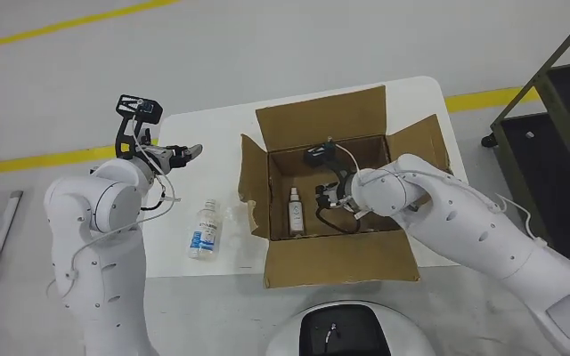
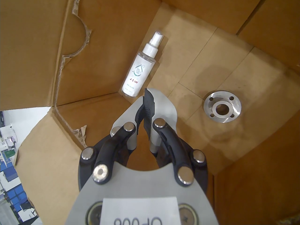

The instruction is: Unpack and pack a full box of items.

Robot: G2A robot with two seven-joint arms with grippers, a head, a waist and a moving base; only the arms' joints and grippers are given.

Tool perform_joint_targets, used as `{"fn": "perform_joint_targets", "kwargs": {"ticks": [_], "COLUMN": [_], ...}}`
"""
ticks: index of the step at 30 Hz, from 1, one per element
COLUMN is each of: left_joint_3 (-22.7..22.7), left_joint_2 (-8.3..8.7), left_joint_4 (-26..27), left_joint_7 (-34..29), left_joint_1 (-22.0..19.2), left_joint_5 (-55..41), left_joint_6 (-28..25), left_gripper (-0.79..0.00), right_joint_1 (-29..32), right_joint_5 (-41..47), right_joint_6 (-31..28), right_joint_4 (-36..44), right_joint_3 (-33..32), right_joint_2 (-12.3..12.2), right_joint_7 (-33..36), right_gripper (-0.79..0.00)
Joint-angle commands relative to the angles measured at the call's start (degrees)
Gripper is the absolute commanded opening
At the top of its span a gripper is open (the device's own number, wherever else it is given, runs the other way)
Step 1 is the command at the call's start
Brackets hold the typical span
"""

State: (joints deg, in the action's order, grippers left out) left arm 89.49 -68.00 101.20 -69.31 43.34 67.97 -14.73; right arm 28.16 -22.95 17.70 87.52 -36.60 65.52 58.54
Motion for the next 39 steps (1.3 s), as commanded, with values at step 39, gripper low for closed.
{"fn": "perform_joint_targets", "kwargs": {"ticks": [39], "left_joint_3": [0.0], "left_joint_2": [0.0], "left_joint_4": [0.0], "left_joint_7": [0.0], "left_joint_1": [0.0], "left_joint_5": [0.0], "left_joint_6": [0.0], "left_gripper": [0.0], "right_joint_1": [1.1], "right_joint_5": [-11.84], "right_joint_6": [26.52], "right_joint_4": [-0.91], "right_joint_3": [7.74], "right_joint_2": [7.92], "right_joint_7": [-11.05], "right_gripper": [-0.483]}}
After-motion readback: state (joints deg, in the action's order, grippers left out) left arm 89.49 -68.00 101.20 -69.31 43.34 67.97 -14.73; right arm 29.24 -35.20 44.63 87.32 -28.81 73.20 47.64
